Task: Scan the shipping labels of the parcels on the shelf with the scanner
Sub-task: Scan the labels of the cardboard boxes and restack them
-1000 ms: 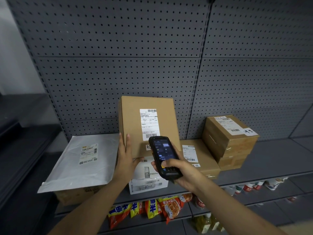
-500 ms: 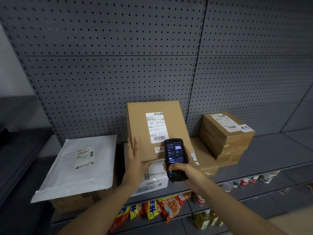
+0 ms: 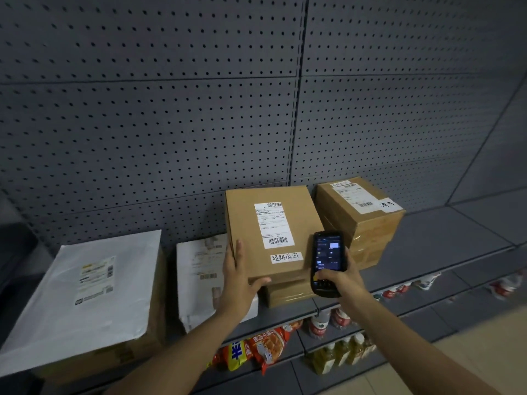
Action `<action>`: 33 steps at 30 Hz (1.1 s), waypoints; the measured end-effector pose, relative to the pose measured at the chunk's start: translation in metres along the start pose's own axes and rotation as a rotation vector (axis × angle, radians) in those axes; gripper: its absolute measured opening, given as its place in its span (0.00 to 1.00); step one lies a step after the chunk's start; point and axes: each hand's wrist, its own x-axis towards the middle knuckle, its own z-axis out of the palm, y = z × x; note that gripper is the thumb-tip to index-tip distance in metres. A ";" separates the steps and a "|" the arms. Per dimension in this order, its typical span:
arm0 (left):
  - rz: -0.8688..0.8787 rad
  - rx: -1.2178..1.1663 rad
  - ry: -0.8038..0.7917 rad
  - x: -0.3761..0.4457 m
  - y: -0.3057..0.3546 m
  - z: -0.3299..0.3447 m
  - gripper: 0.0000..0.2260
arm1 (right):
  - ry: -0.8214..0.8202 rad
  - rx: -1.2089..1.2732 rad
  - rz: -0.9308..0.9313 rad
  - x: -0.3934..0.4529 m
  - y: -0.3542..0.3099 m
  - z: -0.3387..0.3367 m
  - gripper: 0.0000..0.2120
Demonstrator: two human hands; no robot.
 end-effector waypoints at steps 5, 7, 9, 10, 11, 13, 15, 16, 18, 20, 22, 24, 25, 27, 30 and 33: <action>-0.067 -0.021 -0.033 0.016 0.014 0.039 0.49 | -0.038 -0.122 0.017 0.032 -0.006 -0.033 0.42; -0.097 -0.011 -0.043 0.020 0.019 0.056 0.49 | -0.067 -0.189 0.013 0.044 -0.008 -0.046 0.41; -0.128 -0.017 -0.046 0.023 0.025 0.071 0.49 | -0.106 -0.236 0.014 0.058 -0.009 -0.057 0.40; -0.140 -0.026 -0.049 0.025 0.028 0.078 0.49 | -0.120 -0.252 0.022 0.064 -0.010 -0.062 0.38; -0.149 -0.032 -0.053 0.026 0.031 0.085 0.49 | -0.129 -0.260 0.030 0.068 -0.012 -0.066 0.37; -0.167 -0.024 -0.064 0.028 0.034 0.096 0.49 | -0.143 -0.285 0.036 0.077 -0.015 -0.073 0.35; -0.197 -0.003 -0.072 0.032 0.035 0.107 0.49 | -0.166 -0.318 0.043 0.084 -0.015 -0.080 0.35; -0.217 0.005 -0.073 0.033 0.035 0.110 0.49 | -0.173 -0.334 0.047 0.088 -0.013 -0.083 0.35; -0.262 0.021 -0.079 0.037 0.032 0.114 0.49 | -0.171 -0.353 0.057 0.094 -0.009 -0.087 0.37; -0.293 0.047 -0.100 0.041 0.028 0.116 0.50 | -0.173 -0.354 0.059 0.096 -0.009 -0.088 0.37; -0.300 0.063 -0.109 0.044 0.025 0.115 0.49 | -0.201 -0.354 0.052 0.100 -0.008 -0.089 0.36; -0.311 0.074 -0.108 0.045 0.023 0.114 0.50 | -0.229 -0.376 0.047 0.101 -0.008 -0.088 0.37; -0.314 0.089 -0.109 0.046 0.023 0.112 0.50 | -0.228 -0.402 0.026 0.101 -0.007 -0.087 0.39; -0.307 0.158 -0.129 0.045 0.021 0.107 0.51 | -0.230 -0.439 -0.039 0.100 -0.007 -0.085 0.42; -0.262 0.295 -0.187 0.042 0.017 0.089 0.49 | -0.277 -0.411 -0.078 0.094 -0.011 -0.073 0.40; -0.238 0.396 -0.226 0.036 0.009 0.063 0.46 | -0.297 -0.493 -0.155 0.090 -0.012 -0.053 0.40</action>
